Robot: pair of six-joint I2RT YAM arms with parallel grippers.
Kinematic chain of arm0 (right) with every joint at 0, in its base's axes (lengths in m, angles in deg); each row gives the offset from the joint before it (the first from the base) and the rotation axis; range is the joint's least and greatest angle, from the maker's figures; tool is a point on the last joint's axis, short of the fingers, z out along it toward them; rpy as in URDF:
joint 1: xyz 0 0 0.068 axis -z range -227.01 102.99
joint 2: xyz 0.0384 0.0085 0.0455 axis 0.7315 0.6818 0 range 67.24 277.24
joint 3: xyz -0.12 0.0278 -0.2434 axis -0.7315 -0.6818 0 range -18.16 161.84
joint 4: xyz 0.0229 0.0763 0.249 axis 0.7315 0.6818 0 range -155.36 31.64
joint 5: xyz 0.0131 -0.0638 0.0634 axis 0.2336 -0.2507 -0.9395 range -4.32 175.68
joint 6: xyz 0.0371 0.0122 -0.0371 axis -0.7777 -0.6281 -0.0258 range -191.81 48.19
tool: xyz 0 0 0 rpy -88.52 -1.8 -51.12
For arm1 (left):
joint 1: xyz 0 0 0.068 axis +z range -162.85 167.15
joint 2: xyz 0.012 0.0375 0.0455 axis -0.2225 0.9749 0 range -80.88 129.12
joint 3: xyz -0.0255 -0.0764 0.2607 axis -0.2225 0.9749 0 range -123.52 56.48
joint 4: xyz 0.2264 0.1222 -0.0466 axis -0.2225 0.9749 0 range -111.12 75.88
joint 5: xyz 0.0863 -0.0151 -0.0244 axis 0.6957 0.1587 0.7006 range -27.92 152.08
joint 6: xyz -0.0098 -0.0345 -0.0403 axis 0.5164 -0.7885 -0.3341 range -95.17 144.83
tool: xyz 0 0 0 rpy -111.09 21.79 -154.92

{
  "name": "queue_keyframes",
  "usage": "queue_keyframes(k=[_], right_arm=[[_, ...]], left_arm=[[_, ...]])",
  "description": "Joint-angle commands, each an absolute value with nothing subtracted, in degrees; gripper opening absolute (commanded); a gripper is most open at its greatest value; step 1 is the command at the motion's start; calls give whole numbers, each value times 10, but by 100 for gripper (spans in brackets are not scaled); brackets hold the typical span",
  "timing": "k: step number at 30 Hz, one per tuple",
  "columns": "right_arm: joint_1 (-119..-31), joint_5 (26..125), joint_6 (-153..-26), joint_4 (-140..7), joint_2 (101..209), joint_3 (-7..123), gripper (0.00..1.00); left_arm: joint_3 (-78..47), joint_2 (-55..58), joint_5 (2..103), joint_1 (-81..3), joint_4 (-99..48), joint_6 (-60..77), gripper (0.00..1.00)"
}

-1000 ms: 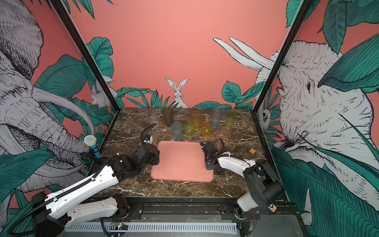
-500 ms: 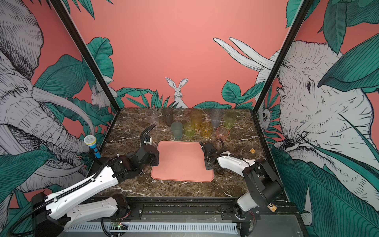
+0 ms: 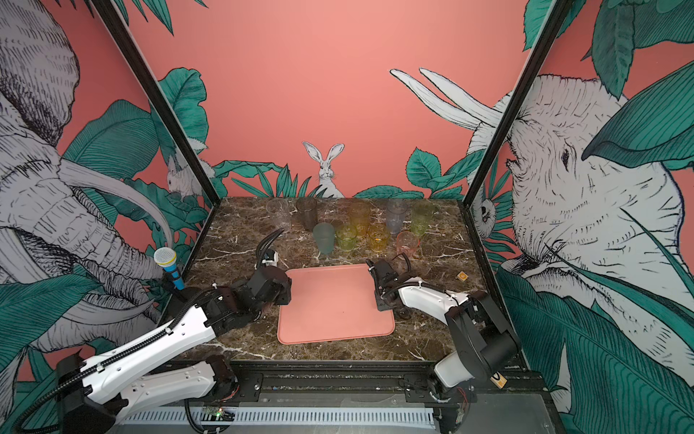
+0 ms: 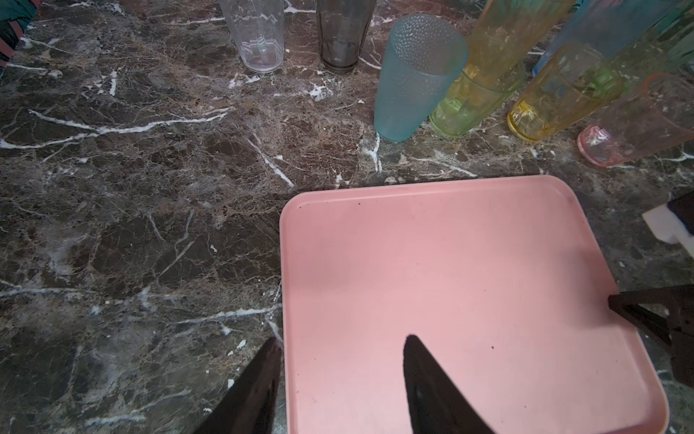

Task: Place the glasses into the tray

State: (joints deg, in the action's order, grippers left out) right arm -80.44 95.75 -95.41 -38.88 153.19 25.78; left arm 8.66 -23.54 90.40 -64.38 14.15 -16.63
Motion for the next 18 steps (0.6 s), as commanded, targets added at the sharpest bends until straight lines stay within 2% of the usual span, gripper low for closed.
queue_keyframes(k=[1, 10, 18], right_arm=[[-801, 972, -941, -364, 1522, 260, 7], [-802, 986, -1037, -371, 1509, 248, 5], [-802, 970, -1051, -371, 1511, 247, 5]], left_arm=[[92, -244, 909, -641, 140, -178, 54], [86, -240, 915, -640, 141, -175, 54], [88, -242, 919, -640, 143, -173, 54]])
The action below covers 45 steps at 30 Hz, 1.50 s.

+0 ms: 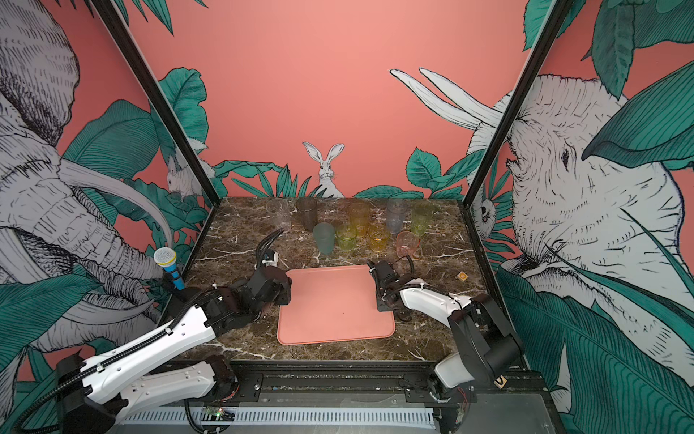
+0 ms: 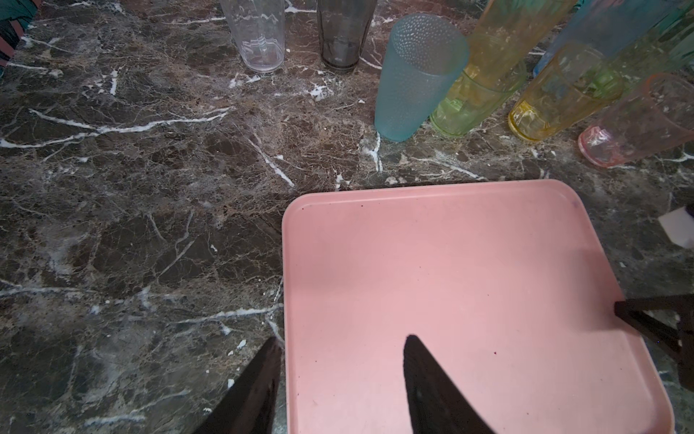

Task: Place the glasses into the tray

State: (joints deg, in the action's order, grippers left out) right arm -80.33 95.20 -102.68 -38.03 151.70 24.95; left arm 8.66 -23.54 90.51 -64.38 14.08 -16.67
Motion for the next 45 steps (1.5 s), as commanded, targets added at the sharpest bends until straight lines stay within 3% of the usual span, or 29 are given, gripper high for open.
queue_keyframes(k=[1, 13, 14, 17, 25, 32, 45], right_arm=[[-802, 971, -1056, -369, 1510, 247, 5], [-803, 953, -1094, -376, 1482, 231, 6], [-803, 952, -1092, -377, 1482, 230, 8], [-802, 958, -1082, -377, 1478, 233, 29], [-802, 969, -1046, -333, 1454, 273, 50], [-803, 967, -1004, -334, 1389, 293, 52], [-801, 997, -942, -485, 1308, 256, 52]], left_arm=[[89, -241, 919, -640, 142, -175, 54], [95, -246, 920, -640, 138, -177, 54], [94, -245, 919, -640, 138, -177, 54], [95, -242, 920, -640, 139, -176, 55], [60, -233, 960, -639, 158, -142, 59], [-1, -215, 953, -592, 159, -65, 64], [-161, -78, 755, -384, 159, -20, 67]])
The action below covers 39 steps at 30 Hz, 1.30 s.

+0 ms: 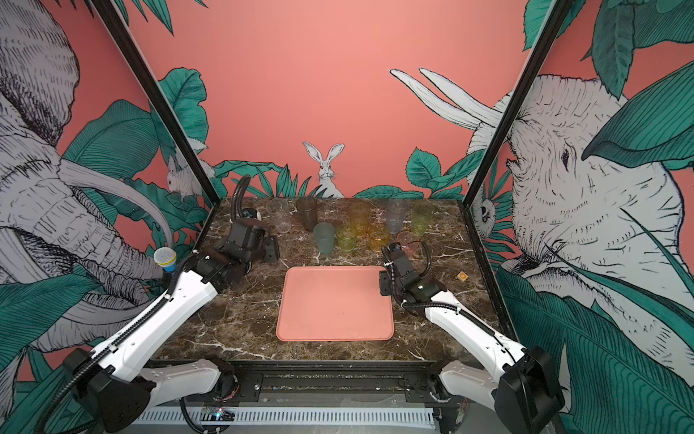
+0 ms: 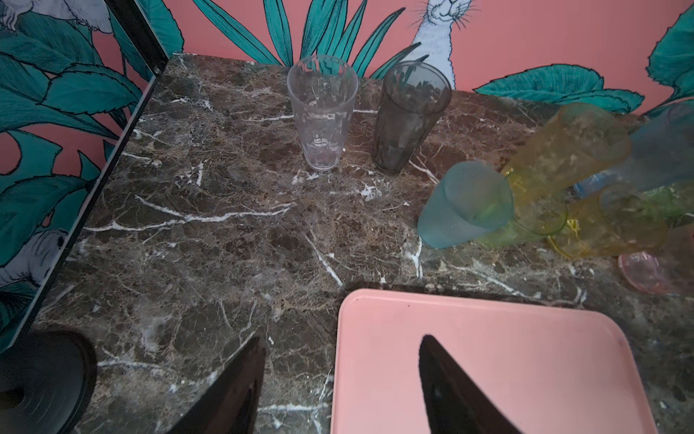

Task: Place the glasses into the tray

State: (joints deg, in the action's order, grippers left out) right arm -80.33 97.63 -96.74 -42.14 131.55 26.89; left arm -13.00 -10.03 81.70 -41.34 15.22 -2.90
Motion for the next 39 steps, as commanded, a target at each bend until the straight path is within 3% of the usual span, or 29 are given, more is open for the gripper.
queue_keyframes(k=[1, 6, 15, 26, 34, 39], right_arm=[[-801, 999, -937, -501, 1308, 252, 52], [-801, 997, -919, -582, 1310, 233, 53], [-801, 1015, -882, -699, 1324, 182, 54], [-784, 990, -916, -697, 1331, 164, 60], [-783, 992, -923, -696, 1337, 163, 60], [-783, 992, -923, -695, 1337, 163, 60]], left_arm=[[-175, -61, 737, -367, 161, -25, 67], [-255, 21, 672, -302, 185, -43, 67], [-427, 174, 660, -246, 264, -45, 67], [-650, 360, 672, -218, 352, -32, 67], [-730, 438, 676, -198, 361, -23, 65], [-773, 481, 659, -188, 362, -26, 57]])
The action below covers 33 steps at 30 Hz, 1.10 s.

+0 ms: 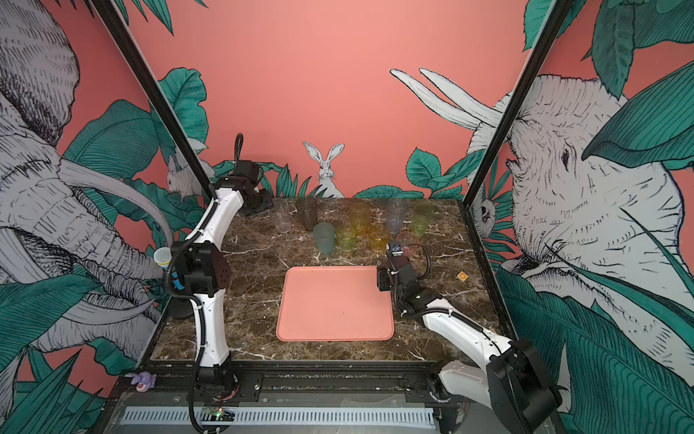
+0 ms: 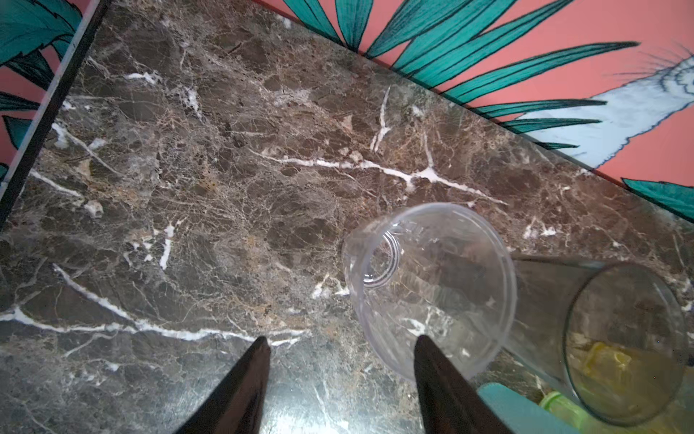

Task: Place the glasses into the tray

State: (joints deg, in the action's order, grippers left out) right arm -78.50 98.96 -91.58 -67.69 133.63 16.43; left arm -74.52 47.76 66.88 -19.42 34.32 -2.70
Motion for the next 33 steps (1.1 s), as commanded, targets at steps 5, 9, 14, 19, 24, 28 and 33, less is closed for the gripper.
queue_keyframes(k=[5, 9, 14, 19, 24, 28, 33], right_arm=[[-783, 992, -921, -694, 1345, 166, 60], [-783, 991, -921, -690, 1357, 174, 60], [-783, 991, -921, -684, 1371, 181, 60], [-784, 986, -925, -684, 1377, 188, 60], [-783, 989, -926, -683, 1379, 189, 60], [-783, 988, -929, -680, 1382, 191, 60], [-783, 989, -928, -677, 1376, 189, 60]], left_arm=[[-810, 519, 647, -185, 362, -25, 53], [-822, 539, 636, -185, 359, -27, 43], [-826, 551, 631, -184, 353, -25, 34], [-827, 557, 625, -182, 351, -24, 19], [-823, 554, 623, -181, 362, -21, 8], [-814, 539, 620, -182, 373, -16, 2], [-792, 499, 621, -181, 401, 4, 0]])
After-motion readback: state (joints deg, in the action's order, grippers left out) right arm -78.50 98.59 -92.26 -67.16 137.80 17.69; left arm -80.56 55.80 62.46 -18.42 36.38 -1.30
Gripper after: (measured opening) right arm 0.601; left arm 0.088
